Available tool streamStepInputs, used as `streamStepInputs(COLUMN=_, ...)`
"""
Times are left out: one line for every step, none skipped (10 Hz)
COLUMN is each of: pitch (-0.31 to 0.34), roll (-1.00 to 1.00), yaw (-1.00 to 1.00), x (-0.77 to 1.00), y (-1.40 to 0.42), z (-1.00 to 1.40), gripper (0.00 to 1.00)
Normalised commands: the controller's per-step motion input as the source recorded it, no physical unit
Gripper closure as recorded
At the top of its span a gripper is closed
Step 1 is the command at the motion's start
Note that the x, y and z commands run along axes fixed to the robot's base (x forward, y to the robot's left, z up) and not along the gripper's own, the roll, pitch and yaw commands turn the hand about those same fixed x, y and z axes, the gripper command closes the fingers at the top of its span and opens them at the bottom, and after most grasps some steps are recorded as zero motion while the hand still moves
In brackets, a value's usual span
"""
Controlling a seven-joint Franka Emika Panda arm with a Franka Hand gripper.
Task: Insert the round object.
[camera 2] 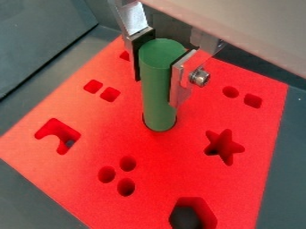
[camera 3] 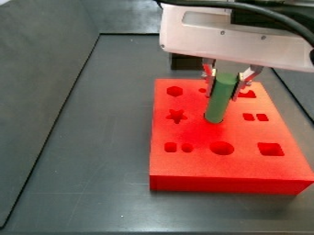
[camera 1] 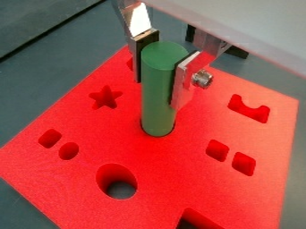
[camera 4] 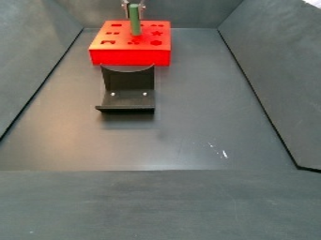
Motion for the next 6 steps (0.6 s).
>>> streamStepInputs(pitch=-0.011, roll=0.11, yaw=0.00, x=-0.50, y=0.13, z=-0.65, gripper=1.00)
streamStepInputs(pitch=-0.016, roll=0.03, yaw=-0.01, x=-0.58, y=0.13, z=-0.67, gripper=1.00)
streamStepInputs(pitch=-0.080, roll=-0.01, yaw=-0.05, x=-0.44, y=0.00, z=-0.41, gripper=1.00)
streamStepInputs(pitch=-0.049, roll=-0.02, yaw=0.00, x=0.00, y=-0.01, z=-0.18, gripper=1.00)
streamStepInputs(pitch=-0.117, roll=-0.05, yaw=0.00, x=0.00, y=-0.02, z=-0.36, gripper=1.00)
streamStepInputs(pitch=0.000, roll=0.00, yaw=0.00, x=0.00, y=0.00, z=0.00, gripper=1.00)
